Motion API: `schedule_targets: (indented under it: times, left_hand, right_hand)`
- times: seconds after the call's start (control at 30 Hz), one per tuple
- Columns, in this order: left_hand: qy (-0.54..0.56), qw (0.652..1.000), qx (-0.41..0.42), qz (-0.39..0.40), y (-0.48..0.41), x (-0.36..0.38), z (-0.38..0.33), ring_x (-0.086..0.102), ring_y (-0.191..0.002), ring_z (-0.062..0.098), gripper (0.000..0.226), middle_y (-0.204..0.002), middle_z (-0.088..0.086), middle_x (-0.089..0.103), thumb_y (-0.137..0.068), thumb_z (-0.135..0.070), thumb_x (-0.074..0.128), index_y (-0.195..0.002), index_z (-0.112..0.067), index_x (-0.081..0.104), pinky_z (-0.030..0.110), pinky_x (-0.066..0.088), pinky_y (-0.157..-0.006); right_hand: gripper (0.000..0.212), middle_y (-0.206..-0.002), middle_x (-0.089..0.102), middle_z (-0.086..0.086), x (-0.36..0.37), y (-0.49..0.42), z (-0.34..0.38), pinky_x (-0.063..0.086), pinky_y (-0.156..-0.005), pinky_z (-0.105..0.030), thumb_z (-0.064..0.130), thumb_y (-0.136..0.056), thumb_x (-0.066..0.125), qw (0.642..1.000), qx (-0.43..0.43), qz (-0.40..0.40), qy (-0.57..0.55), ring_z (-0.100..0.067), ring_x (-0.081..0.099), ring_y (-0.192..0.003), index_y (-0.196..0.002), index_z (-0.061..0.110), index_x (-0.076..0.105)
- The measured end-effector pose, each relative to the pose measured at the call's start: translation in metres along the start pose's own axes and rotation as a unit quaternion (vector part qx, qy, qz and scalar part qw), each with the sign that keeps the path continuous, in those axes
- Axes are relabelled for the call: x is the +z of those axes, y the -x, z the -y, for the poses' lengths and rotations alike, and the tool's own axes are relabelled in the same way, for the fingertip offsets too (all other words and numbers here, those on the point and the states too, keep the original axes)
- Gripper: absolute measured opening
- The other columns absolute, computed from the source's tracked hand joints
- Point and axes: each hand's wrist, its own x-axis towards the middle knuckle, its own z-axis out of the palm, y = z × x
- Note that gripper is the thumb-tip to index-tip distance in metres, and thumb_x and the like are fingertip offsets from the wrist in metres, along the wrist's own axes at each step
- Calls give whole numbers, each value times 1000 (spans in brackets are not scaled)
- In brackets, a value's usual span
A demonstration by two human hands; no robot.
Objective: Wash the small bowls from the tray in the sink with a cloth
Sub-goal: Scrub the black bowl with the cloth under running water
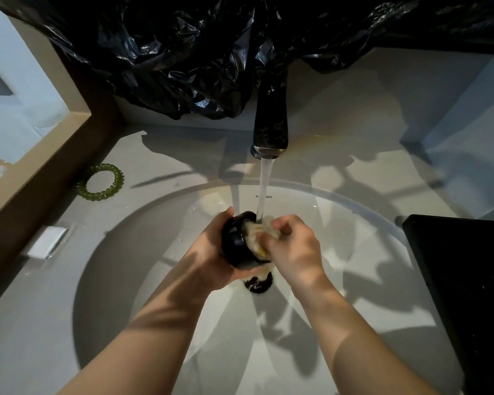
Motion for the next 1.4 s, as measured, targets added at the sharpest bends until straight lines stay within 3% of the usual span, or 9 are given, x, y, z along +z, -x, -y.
schedule_targets:
  times: [0.13,0.33,0.43,0.53,0.73,0.93,1.17,1.27,1.4]
  left_hand:
    - [-36,999,-3,-36,1,-3,-2,64,-77,28,36,-80,14,72,-92,-43,48,-100,-11,65,43,51,-69]
    - [-12,1000,10,-27,-5,-11,-7,66,-58,24,51,-63,8,68,-86,-53,49,-62,-13,69,36,46,-70]
    - [-59,998,-6,-32,-1,-6,0,65,-50,22,36,-62,6,67,-88,-43,52,-70,-14,64,33,47,-64]
    - [-61,998,-12,-28,1,-2,4,65,-58,24,33,-67,9,69,-89,-40,49,-77,-13,64,34,48,-66]
    - [-90,994,29,-54,-2,3,4,63,-54,25,28,-56,7,63,-91,-33,51,-73,-13,58,34,51,-56]
    - [-61,997,32,-32,-3,1,2,57,-46,22,36,-57,7,57,-92,-40,45,-70,-13,52,25,49,-47]
    - [-103,993,55,3,-1,8,18,62,-56,23,32,-65,7,64,-92,-39,47,-80,-13,62,32,50,-61]
    - [-156,975,144,-61,-6,12,18,64,-62,25,26,-74,11,67,-87,-35,60,-87,-10,66,39,55,-63]
    - [-129,980,139,-57,-8,8,14,60,-57,26,31,-70,11,63,-87,-37,59,-86,-7,66,27,50,-47]
  right_hand:
    - [28,-77,60,20,0,6,9,39,-67,-2,11,-77,71,989,-126,77,-8,8,54,-73,-72,35,58]
    - [40,-87,68,11,-6,7,9,49,-89,-24,-4,-85,58,951,-76,296,-45,-11,64,-91,-79,35,65]
    - [41,-95,60,8,0,5,3,45,-84,-15,-2,-79,60,957,-151,229,96,-14,59,-96,-76,38,53]
    - [38,-93,59,14,6,9,3,40,-77,-3,-6,-78,62,973,-175,145,33,-8,57,-92,-73,30,52]
    - [12,-76,52,3,5,8,8,33,-53,-17,17,-92,48,956,-118,158,217,-20,49,-71,-82,23,50]
    - [29,-71,61,5,-7,10,5,45,-66,-18,-3,-82,64,952,-4,269,-146,-7,56,-67,-76,26,66]
    - [29,-68,54,13,2,13,8,38,-51,-3,4,-86,56,992,-94,68,52,-3,52,-64,-72,29,53]
    - [22,-64,51,7,-1,8,4,38,-50,-9,8,-89,45,979,-62,100,164,-7,47,-58,-72,21,49]
    - [33,-50,46,-10,-10,11,7,38,-48,-24,-4,-84,46,968,60,211,-124,-24,40,-48,-53,7,51]
